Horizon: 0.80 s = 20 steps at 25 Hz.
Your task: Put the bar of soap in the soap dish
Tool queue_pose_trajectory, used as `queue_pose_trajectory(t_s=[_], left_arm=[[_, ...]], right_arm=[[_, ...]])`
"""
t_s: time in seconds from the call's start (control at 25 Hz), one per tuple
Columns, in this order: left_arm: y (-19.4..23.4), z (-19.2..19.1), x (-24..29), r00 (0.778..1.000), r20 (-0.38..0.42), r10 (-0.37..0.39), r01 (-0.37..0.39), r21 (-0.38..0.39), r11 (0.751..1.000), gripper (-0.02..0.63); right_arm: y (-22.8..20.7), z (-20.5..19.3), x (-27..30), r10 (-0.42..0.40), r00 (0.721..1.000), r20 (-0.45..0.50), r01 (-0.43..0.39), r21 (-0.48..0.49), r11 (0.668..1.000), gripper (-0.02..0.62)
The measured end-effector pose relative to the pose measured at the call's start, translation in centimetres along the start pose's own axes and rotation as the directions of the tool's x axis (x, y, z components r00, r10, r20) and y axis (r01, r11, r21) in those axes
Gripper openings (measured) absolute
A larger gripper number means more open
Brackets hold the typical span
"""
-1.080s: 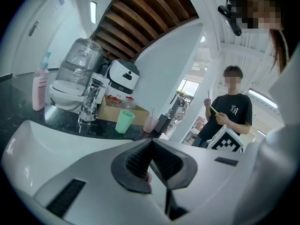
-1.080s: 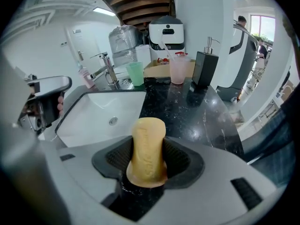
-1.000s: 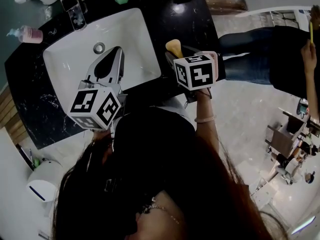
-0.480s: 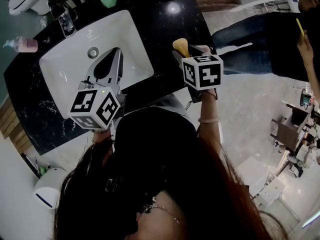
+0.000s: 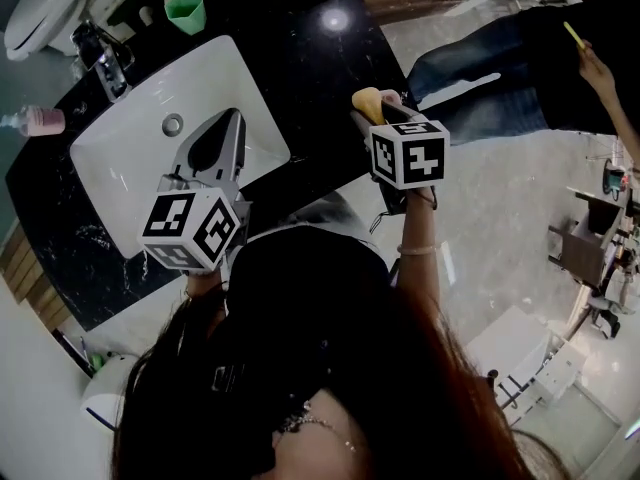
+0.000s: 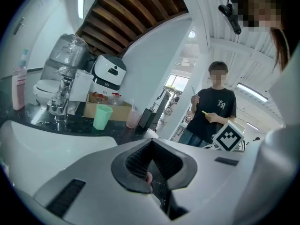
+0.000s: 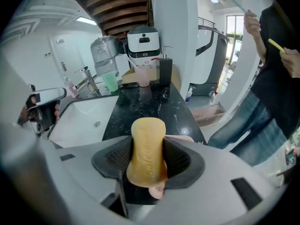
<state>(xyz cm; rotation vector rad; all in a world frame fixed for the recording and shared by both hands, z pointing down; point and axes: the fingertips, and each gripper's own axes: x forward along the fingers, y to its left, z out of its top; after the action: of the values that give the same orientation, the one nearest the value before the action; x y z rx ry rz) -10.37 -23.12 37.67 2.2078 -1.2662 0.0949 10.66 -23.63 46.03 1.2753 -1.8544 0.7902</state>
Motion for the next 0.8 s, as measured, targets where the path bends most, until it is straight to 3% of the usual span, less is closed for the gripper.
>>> queue_pose_trajectory(t_s=[0.36, 0.8], left_arm=[[-1.1, -0.4, 0.9, 1.000, -0.025, -0.008, 0.008, 0.006, 1.000, -0.005], [-0.3, -1.0, 1.2, 0.999, -0.035, 0.023, -0.023, -0.012, 1.000, -0.005]], right_arm=[[-3.7, -1.9, -0.1, -0.041, 0.999, -0.035, 0.043, 0.042, 0.998, 0.198], [-4.9, -3.3, 1.1, -0.044, 0.995, -0.088, 0.048, 0.047, 0.998, 0.198]])
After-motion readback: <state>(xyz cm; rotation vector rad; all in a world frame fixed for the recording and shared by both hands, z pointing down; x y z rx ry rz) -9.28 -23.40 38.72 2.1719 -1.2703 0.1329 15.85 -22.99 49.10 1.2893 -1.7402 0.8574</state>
